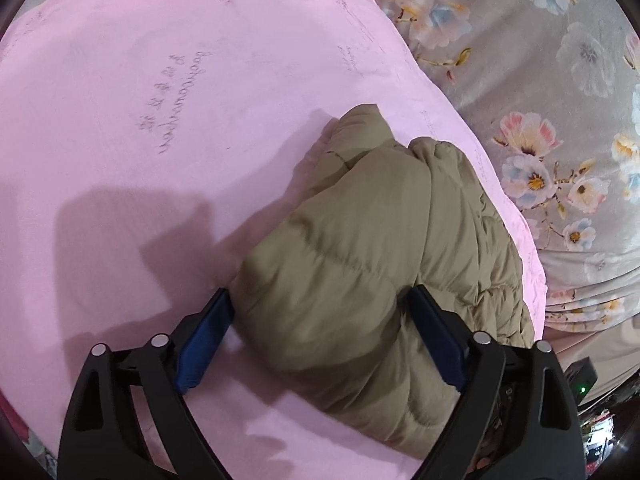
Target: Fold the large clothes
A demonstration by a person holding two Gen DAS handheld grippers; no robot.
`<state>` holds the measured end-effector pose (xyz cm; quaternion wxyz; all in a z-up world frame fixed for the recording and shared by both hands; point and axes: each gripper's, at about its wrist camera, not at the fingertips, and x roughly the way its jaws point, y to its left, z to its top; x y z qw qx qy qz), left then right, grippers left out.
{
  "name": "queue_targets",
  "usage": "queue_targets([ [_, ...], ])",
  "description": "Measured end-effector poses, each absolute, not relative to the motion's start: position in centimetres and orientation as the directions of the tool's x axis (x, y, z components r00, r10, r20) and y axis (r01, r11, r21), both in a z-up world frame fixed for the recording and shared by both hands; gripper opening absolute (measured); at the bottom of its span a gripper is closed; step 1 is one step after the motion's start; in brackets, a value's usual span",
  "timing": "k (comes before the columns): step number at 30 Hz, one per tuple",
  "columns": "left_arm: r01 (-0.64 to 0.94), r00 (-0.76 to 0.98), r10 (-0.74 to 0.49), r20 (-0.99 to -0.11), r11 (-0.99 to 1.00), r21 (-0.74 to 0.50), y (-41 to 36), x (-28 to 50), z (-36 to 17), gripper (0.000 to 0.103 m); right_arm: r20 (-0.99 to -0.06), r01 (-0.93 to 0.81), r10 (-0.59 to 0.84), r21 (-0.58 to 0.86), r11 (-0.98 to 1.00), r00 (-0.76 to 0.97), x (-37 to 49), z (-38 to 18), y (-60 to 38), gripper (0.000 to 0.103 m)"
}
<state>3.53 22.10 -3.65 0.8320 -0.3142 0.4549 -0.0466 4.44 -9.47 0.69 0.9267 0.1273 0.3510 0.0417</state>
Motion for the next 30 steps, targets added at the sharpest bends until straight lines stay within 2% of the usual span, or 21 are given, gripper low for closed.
queue_targets([
  [5,-0.182,0.593,-0.405,-0.696,0.774,-0.606,21.4,5.5,-3.7,0.088,-0.640,0.014,0.165,0.265,0.964,0.750,4.4,0.7,-9.5,0.006],
  [6,-0.173,0.592,-0.422,-0.687,0.766,-0.619,21.1,5.8,-3.6,0.081,-0.640,0.015,0.164,0.265,0.964,0.750,4.4,0.7,-9.5,0.006],
  [7,-0.162,0.591,-0.431,-0.683,0.765,-0.623,20.9,6.0,-3.4,0.064,-0.640,0.016,0.164,0.266,0.964,0.751,4.4,0.6,-9.5,0.006],
  [8,-0.153,0.592,-0.423,-0.686,0.777,-0.611,20.7,6.0,-3.0,0.060,-0.640,0.017,0.164,0.267,0.963,0.751,4.4,0.7,-9.5,0.006],
  [10,-0.109,0.608,-0.418,-0.675,0.799,-0.592,20.2,5.7,-1.4,0.035,-0.639,0.019,0.165,0.270,0.963,0.751,4.4,0.7,-9.5,0.006],
  [13,-0.014,0.642,-0.424,-0.639,0.827,-0.562,18.7,4.8,2.0,0.023,-0.644,0.024,0.159,0.266,0.964,0.748,4.5,0.9,-9.5,0.006],
  [15,0.060,0.665,-0.430,-0.610,0.845,-0.531,17.2,4.0,4.7,0.019,-0.654,0.031,0.151,0.258,0.966,0.742,4.4,1.2,-9.1,0.007],
  [16,0.115,0.677,-0.444,-0.586,0.851,-0.512,16.1,3.4,6.4,0.018,-0.660,0.020,0.153,0.247,0.969,0.735,4.3,1.6,-8.5,0.011],
  [17,0.167,0.685,-0.461,-0.565,0.853,-0.494,15.1,2.8,7.9,0.017,-0.664,0.005,0.158,0.237,0.971,0.731,4.4,2.0,-7.9,0.007],
  [20,0.306,0.691,-0.518,-0.504,0.841,-0.445,11.9,1.0,11.8,0.016,-0.680,-0.039,0.160,0.190,0.981,0.716,4.7,3.0,-5.1,0.008],
  [23,0.385,0.685,-0.544,-0.485,0.835,-0.393,8.8,0.2,14.1,0.015,-0.679,-0.092,0.271,0.288,0.953,0.682,6.0,2.8,-3.4,0.008],
  [25,0.398,0.684,-0.528,-0.504,0.849,-0.348,6.8,0.6,14.2,0.015,-0.677,-0.107,0.330,0.349,0.931,0.658,7.2,2.4,-3.0,0.008],
  [30,0.402,0.678,-0.506,-0.533,0.863,-0.307,5.6,1.6,14.2,0.015,-0.661,-0.065,0.460,0.530,0.846,0.593,4.9,3.3,-7.8,0.007],
])
